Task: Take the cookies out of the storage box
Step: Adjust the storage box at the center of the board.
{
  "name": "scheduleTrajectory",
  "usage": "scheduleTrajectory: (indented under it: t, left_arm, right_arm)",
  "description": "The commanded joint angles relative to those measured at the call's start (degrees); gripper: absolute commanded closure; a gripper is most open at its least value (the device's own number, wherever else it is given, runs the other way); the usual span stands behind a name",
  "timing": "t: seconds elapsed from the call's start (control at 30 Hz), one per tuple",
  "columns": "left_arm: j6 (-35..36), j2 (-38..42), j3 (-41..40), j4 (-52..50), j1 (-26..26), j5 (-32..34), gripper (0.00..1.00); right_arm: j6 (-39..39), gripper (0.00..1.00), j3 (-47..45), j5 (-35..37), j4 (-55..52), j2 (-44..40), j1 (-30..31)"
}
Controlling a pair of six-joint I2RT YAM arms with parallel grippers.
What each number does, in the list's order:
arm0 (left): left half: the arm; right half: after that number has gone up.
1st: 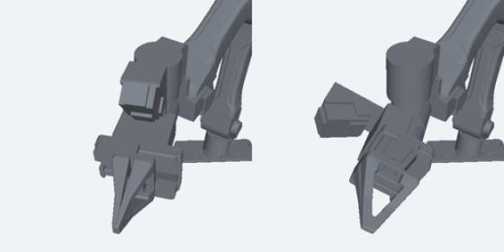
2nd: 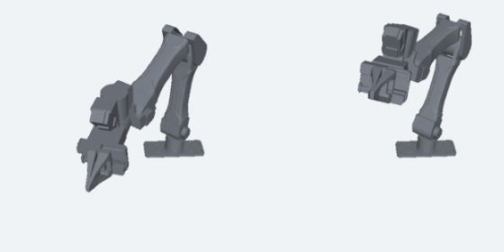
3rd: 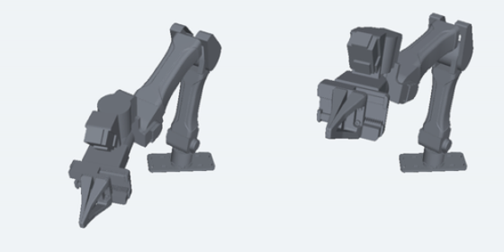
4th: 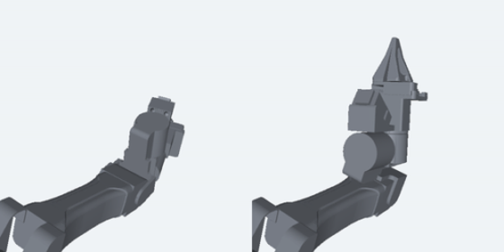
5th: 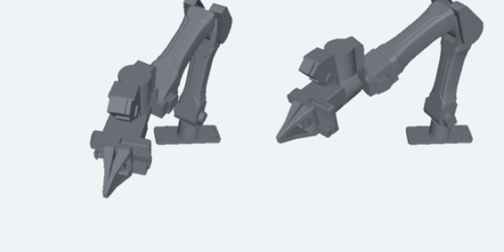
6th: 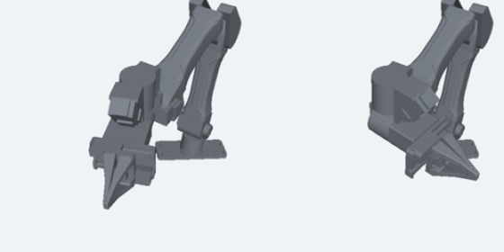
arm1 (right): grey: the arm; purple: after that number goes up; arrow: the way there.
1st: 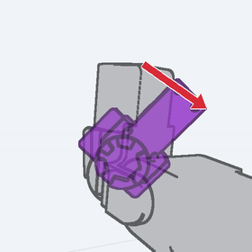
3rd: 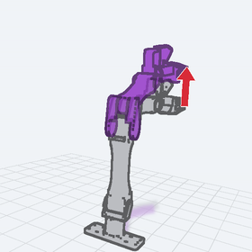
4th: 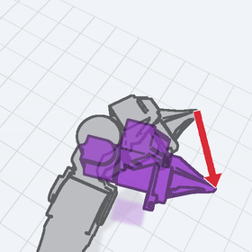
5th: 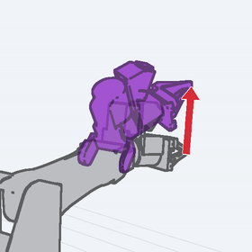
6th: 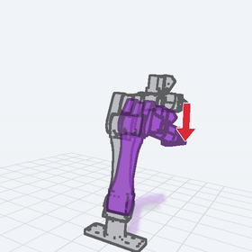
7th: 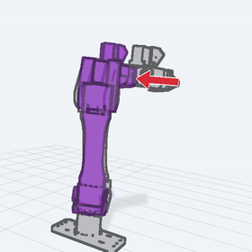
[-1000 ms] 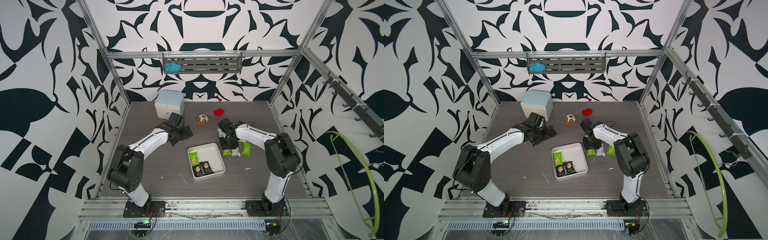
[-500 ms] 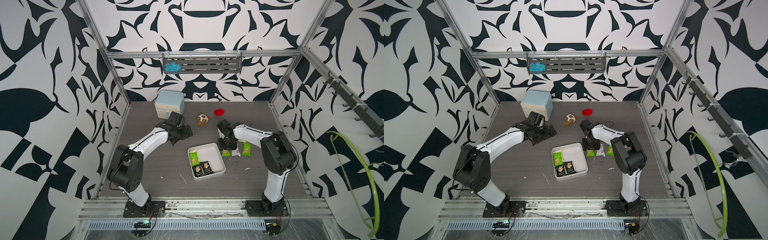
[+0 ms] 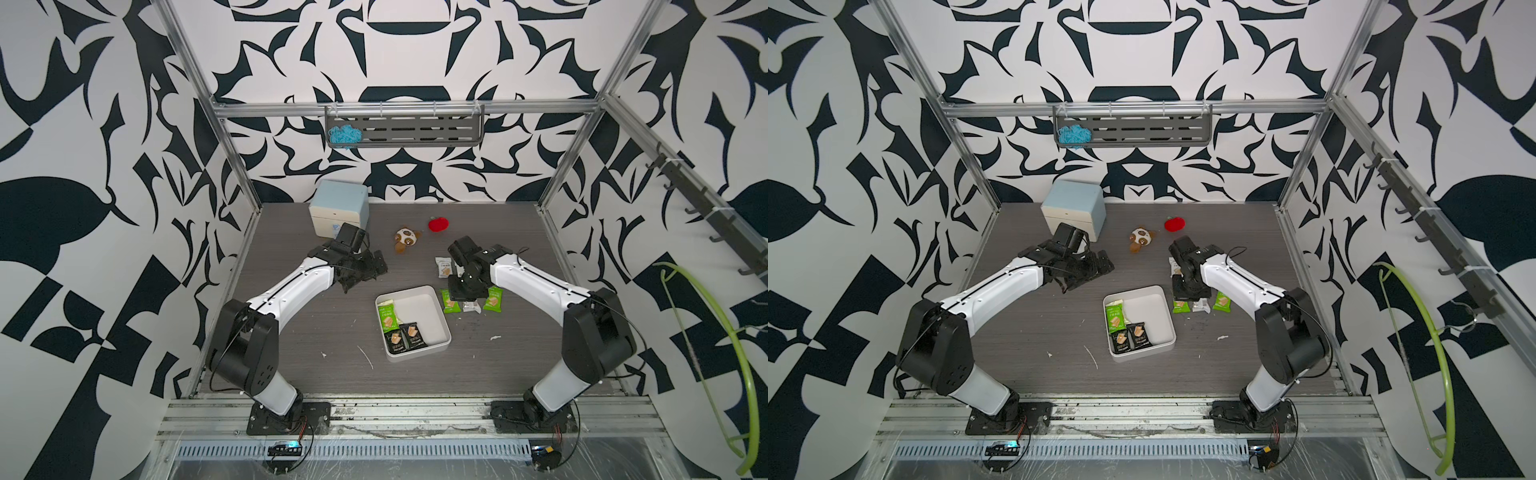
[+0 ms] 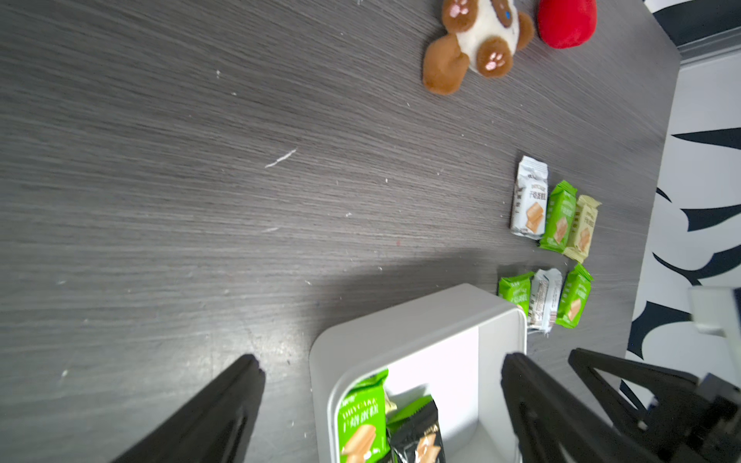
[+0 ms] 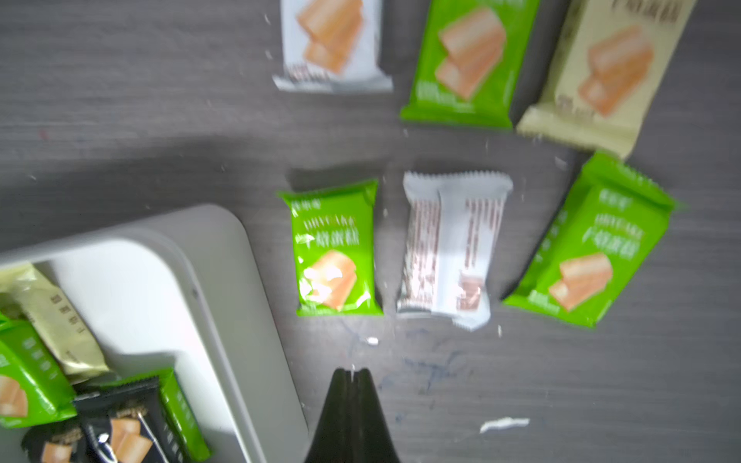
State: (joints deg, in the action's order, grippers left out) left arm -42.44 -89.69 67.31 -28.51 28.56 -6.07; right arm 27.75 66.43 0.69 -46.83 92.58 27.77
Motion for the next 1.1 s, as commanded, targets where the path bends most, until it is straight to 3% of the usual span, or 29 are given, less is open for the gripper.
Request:
scheduleTrajectory:
  t: [0.0,0.3,0.63,0.87,1.07]
  left_arm:
    - [-2.30,2.64,-1.19,-1.70,1.62,2.00,0.01]
    - [-9.08,3.25,0.24,-7.89,12.07,10.52,0.01]
    - [-20.79,6.79,-2.39,-11.45,21.26,17.77,0.01]
    - [-22.16,3.72,2.90,-15.49,24.37,19.36,0.01]
    - [-24.95,-0.21,7.87,-19.63,30.93,24.66,0.01]
  right_arm:
    - [1.13,1.00,-3.94,-2.47,-1.81,-3.72,-0.15]
    - [2.36,1.00,-12.90,-9.06,3.14,-7.93,2.46]
    - [1.41,1.00,-13.19,-13.50,7.20,-7.67,4.31]
    - [2.15,1.00,-11.50,-15.55,10.30,-5.73,6.79]
    - [3.20,1.00,-11.70,-17.32,13.22,-4.62,10.01]
